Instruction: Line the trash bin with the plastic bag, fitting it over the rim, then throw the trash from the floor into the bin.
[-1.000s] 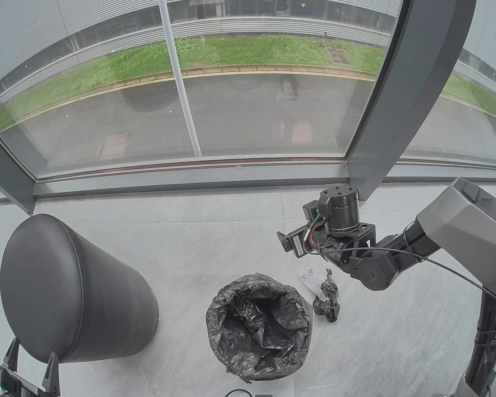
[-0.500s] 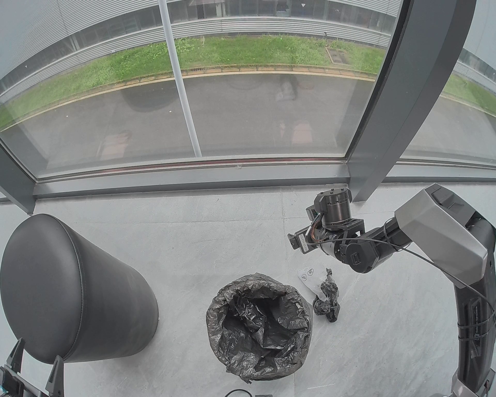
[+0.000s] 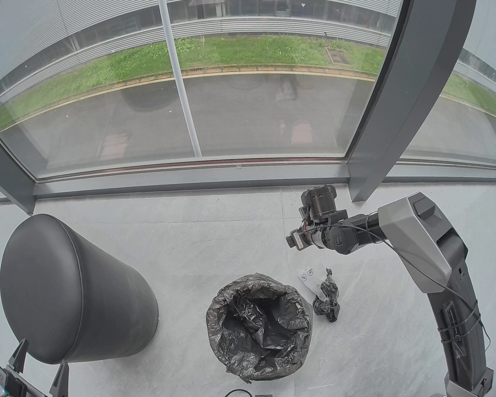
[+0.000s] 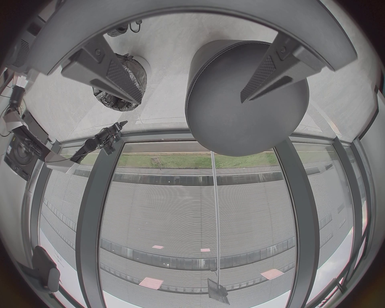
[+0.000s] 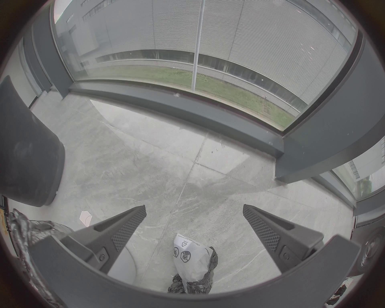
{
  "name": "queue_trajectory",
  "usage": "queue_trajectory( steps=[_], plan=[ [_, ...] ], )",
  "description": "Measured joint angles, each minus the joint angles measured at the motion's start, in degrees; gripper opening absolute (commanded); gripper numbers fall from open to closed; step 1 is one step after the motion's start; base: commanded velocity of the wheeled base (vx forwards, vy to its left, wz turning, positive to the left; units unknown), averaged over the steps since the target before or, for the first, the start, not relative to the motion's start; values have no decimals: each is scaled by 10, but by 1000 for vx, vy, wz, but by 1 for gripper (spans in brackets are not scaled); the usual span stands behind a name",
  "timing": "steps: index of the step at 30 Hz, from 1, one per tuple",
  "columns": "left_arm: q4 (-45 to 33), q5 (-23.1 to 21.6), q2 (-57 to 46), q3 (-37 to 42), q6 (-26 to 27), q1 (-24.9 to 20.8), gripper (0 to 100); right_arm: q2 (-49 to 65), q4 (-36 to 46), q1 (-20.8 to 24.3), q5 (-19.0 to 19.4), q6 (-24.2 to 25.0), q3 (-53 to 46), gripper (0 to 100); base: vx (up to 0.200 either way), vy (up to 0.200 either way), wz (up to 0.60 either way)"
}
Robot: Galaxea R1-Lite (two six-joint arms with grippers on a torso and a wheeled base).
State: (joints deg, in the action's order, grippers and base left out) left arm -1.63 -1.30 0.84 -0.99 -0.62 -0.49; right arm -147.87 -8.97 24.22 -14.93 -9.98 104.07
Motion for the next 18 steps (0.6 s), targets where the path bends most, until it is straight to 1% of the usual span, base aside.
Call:
queue_trajectory(
  steps=[5, 13, 18],
  plan=[
    [0, -1, 0, 0, -3, 1, 100, -45, 19, -15, 2, 0, 46, 100, 0, 0, 0],
    [0, -1, 0, 0, -3, 2, 100, -86, 19, -32, 2, -1, 67, 100, 0, 0, 0],
    [0, -1, 0, 0, -3, 2, 100, -98, 19, -33, 2, -1, 71, 100, 0, 0, 0]
  ],
)
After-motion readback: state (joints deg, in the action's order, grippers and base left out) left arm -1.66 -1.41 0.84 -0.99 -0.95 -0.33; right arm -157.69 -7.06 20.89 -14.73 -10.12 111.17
